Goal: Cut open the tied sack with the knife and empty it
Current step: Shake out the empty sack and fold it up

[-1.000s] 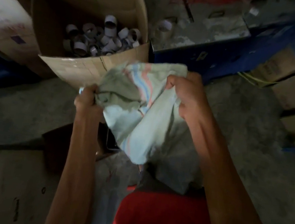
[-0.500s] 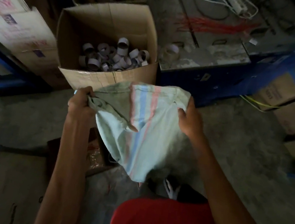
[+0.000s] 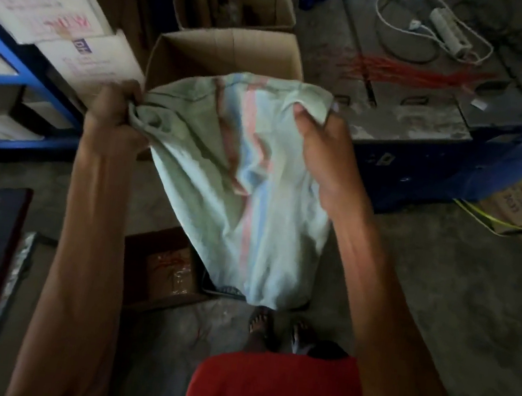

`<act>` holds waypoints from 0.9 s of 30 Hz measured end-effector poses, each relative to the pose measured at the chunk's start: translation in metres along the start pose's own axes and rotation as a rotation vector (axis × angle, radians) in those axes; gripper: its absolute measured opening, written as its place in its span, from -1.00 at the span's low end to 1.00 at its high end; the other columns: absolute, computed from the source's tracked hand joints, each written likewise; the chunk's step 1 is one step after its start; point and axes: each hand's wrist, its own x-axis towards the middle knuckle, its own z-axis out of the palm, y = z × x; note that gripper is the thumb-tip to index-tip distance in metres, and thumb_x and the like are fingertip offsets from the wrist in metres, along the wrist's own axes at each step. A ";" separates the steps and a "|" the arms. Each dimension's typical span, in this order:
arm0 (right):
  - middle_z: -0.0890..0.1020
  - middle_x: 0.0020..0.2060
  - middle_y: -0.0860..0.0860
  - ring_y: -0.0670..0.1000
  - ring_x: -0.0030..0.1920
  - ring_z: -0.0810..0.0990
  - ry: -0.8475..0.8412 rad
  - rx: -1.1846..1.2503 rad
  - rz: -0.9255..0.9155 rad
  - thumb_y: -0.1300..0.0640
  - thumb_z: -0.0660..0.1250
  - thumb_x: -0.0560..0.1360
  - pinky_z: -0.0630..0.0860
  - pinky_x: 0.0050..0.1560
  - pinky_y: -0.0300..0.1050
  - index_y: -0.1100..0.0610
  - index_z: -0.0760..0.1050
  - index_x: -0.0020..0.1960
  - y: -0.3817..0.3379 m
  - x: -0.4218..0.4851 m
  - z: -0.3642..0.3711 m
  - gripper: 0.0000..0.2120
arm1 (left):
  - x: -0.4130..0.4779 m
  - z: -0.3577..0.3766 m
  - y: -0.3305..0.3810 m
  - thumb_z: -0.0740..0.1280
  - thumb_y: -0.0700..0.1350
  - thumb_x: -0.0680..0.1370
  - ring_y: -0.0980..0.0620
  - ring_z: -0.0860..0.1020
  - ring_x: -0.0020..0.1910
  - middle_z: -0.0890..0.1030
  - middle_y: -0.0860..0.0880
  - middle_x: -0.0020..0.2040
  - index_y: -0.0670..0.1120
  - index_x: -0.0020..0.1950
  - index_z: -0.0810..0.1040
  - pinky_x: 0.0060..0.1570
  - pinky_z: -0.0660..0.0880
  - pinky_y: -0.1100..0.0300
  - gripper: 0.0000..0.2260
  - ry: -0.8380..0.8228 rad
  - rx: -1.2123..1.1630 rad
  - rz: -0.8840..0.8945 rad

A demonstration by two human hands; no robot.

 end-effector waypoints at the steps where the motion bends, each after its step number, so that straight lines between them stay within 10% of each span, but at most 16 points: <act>1: 0.68 -0.02 -0.06 -0.04 0.13 0.64 0.021 0.011 0.006 0.09 0.32 0.55 0.55 0.20 -0.12 0.08 0.64 0.06 -0.002 0.002 -0.006 -0.84 | -0.006 0.004 -0.001 0.17 -0.29 0.59 -0.03 0.62 0.24 0.58 -0.08 0.13 -0.09 0.05 0.50 0.18 0.61 0.15 -0.83 0.000 -0.016 -0.046; 10: 0.72 0.04 0.01 -0.06 0.11 0.67 -0.042 -0.084 -0.066 0.08 0.35 0.55 0.56 0.24 0.05 0.16 0.64 0.18 -0.038 -0.011 -0.044 -0.74 | -0.053 0.054 -0.002 0.04 -0.32 0.62 -0.01 0.69 -0.48 0.67 -0.09 -0.45 -0.19 -0.41 0.66 -0.42 0.61 0.20 -0.48 -0.178 -0.071 -0.101; 13: 0.75 -0.08 -0.01 -0.06 0.02 0.71 -0.053 -0.055 -0.239 0.05 0.37 0.50 0.61 0.13 0.09 0.15 0.69 0.06 -0.079 -0.022 -0.041 -0.76 | -0.065 0.058 0.031 0.12 -0.37 0.47 0.01 0.65 -0.49 0.62 -0.07 -0.47 -0.17 -0.35 0.54 -0.44 0.59 0.25 -0.71 -0.203 -0.083 0.016; 19: 0.73 -0.05 0.13 0.06 -0.02 0.69 -0.077 -0.146 -0.301 -0.02 0.33 0.52 0.61 0.05 -0.04 0.26 0.62 0.08 -0.125 -0.006 -0.034 -0.65 | -0.062 0.088 0.087 0.25 -0.18 0.57 -0.20 0.61 0.02 0.57 -0.16 -0.13 -0.15 -0.03 0.52 0.17 0.56 -0.03 -0.92 -0.304 -0.063 0.255; 22: 0.69 -0.18 -0.07 -0.30 -0.23 0.61 -0.239 -0.403 -0.237 0.03 0.34 0.51 0.41 -0.30 -0.54 0.11 0.64 -0.03 -0.126 0.011 -0.046 -0.83 | -0.066 0.105 0.083 0.29 -0.02 0.60 -0.10 0.67 -0.09 0.64 -0.08 -0.24 -0.12 -0.14 0.58 0.05 0.60 0.08 -0.78 -0.371 -0.093 0.290; 25: 0.54 -0.28 -0.17 -0.34 -0.36 0.54 -0.368 -0.623 -0.166 0.06 0.36 0.48 0.30 -0.54 -0.51 0.03 0.50 -0.24 -0.128 0.024 -0.065 -0.87 | -0.061 0.104 0.070 0.10 -0.16 0.62 -0.05 0.61 -0.16 0.60 -0.07 -0.24 -0.14 -0.11 0.52 -0.02 0.58 0.12 -0.76 -0.478 -0.037 0.315; 27: 0.58 -0.09 -0.04 -0.10 -0.13 0.57 -0.395 -0.833 -0.110 0.05 0.36 0.49 0.44 -0.30 -0.33 0.08 0.53 -0.08 -0.133 0.033 -0.077 -0.90 | -0.063 0.106 0.063 0.11 -0.31 0.61 -0.09 0.63 -0.11 0.63 -0.08 -0.19 -0.16 -0.08 0.55 0.04 0.57 0.08 -0.76 -0.354 0.120 0.399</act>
